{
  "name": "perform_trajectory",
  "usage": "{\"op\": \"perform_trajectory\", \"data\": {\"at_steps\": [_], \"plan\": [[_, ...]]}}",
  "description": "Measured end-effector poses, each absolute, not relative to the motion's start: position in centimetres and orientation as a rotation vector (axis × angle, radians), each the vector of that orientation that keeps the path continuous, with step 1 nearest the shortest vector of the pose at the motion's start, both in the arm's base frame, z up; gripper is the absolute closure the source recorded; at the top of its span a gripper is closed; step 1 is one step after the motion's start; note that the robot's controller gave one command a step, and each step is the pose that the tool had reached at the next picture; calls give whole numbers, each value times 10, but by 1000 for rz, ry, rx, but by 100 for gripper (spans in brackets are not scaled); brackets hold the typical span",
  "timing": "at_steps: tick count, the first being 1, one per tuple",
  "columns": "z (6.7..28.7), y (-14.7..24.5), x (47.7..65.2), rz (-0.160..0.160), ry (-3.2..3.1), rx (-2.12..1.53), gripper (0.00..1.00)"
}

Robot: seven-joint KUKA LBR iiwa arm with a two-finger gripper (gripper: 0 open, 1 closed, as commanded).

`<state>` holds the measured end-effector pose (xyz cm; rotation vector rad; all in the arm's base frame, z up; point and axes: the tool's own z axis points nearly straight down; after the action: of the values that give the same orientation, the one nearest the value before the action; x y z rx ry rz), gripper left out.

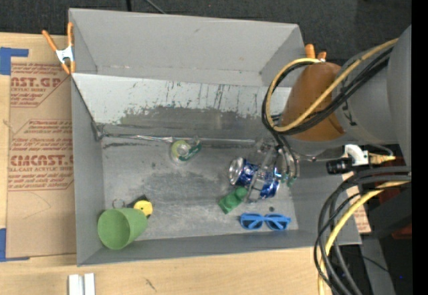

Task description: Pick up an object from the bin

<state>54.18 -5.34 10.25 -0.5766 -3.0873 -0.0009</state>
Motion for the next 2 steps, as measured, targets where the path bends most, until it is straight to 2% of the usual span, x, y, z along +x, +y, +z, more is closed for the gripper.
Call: {"op": "perform_trajectory", "data": {"at_steps": [1, 2], "plan": [[69, -59, 542, 0, -2920, -1151, 0], [69, -58, 542, 2, -2921, -1148, 0]]}}
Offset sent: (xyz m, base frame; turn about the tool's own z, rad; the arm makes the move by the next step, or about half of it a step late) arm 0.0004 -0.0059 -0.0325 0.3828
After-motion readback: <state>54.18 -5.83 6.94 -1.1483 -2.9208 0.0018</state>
